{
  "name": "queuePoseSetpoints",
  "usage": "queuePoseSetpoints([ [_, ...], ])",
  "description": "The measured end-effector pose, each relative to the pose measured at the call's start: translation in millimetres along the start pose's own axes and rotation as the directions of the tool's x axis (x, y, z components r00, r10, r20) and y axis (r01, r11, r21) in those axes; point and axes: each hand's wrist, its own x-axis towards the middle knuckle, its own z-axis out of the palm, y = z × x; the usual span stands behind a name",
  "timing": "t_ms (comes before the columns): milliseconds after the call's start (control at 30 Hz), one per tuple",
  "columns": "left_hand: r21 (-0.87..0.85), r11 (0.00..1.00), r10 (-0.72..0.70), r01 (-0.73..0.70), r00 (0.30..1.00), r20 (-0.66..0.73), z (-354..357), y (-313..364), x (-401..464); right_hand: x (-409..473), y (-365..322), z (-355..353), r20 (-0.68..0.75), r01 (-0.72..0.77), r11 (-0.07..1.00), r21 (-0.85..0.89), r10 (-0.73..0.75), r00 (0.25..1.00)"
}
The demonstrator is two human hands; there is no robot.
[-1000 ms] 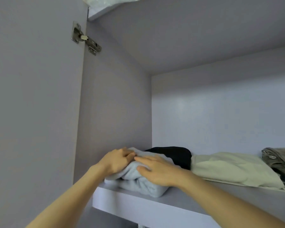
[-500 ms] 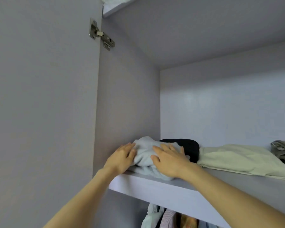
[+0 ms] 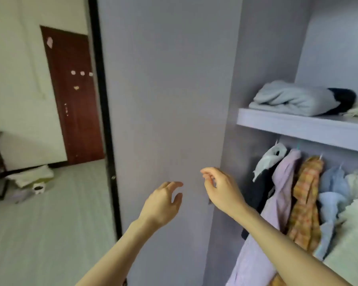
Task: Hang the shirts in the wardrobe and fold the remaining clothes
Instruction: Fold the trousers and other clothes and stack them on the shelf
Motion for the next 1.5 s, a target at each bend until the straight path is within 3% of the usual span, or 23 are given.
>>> queuePoseSetpoints([
  [67, 0.042, 0.989, -0.144, 0.141, 0.988, 0.061, -3.8, -45.4, -74.6, -51.2, -21.7, 52.1, 0.237, -0.022, 1.000, -0.002, 0.022, 0.971],
  [200, 0.072, 0.882, -0.470, 0.465, 0.880, 0.074, -26.6, -128.8, -229.6, -159.0, -79.7, 149.8, 0.635, -0.049, 0.996, 0.073, -0.008, 0.773],
  [333, 0.037, 0.682, -0.730, 0.730, 0.683, -0.019, -59.8, -178.9, -365.1, -245.2, -145.1, 227.5, 0.852, 0.018, 0.989, 0.144, -0.134, 0.506],
  [367, 0.014, 0.594, -0.804, 0.805, 0.594, -0.045, -70.7, -186.6, -407.7, -271.2, -167.2, 248.0, 0.887, 0.049, 0.982, 0.181, -0.185, 0.423],
  [433, -0.035, 0.464, -0.882, 0.885, 0.458, -0.115, -88.9, -194.1, -468.0, -308.0, -203.0, 276.1, 0.919, 0.093, 0.967, 0.237, -0.255, 0.302],
  [500, -0.122, 0.296, -0.941, 0.947, 0.267, -0.208, -109.1, -193.5, -536.8, -348.0, -248.8, 306.7, 0.927, 0.120, 0.938, 0.326, -0.342, 0.152],
  [567, -0.234, 0.145, -0.954, 0.961, 0.074, -0.290, -123.5, -186.1, -602.8, -388.7, -294.8, 332.8, 0.910, 0.149, 0.900, 0.410, -0.414, -0.006],
  [700, -0.410, -0.079, -0.913, 0.909, -0.231, -0.337, -134.2, -161.6, -690.9, -448.0, -362.6, 368.5, 0.856, 0.174, 0.850, 0.498, -0.450, -0.254],
  [767, -0.484, -0.173, -0.868, 0.858, -0.364, -0.336, -140.8, -154.1, -723.5, -473.5, -392.4, 384.1, 0.815, 0.184, 0.826, 0.533, -0.443, -0.373],
  [900, -0.626, -0.276, -0.775, 0.729, -0.554, -0.303, -155.6, -160.3, -768.7, -515.1, -443.3, 416.8, 0.722, 0.183, 0.775, 0.604, -0.435, -0.538],
  [1033, -0.701, -0.339, -0.701, 0.627, -0.666, -0.256, -166.3, -186.1, -802.5, -553.0, -485.9, 447.0, 0.655, 0.197, 0.739, 0.644, -0.401, -0.640],
  [1267, -0.680, -0.460, -0.536, 0.572, -0.789, -0.300, -183.3, -228.7, -901.1, -655.4, -572.4, 507.8, 0.555, 0.191, 0.614, 0.766, -0.481, -0.679],
  [1367, -0.618, -0.535, -0.459, 0.576, -0.812, -0.361, -189.7, -245.6, -951.7, -711.6, -602.2, 535.6, 0.486, 0.263, 0.440, 0.859, -0.533, -0.693],
  [1500, -0.419, -0.684, -0.423, 0.597, -0.792, -0.440, -193.6, -277.0, -1015.0, -780.1, -622.9, 578.6, 0.441, 0.460, 0.087, 0.884, -0.483, -0.756],
])
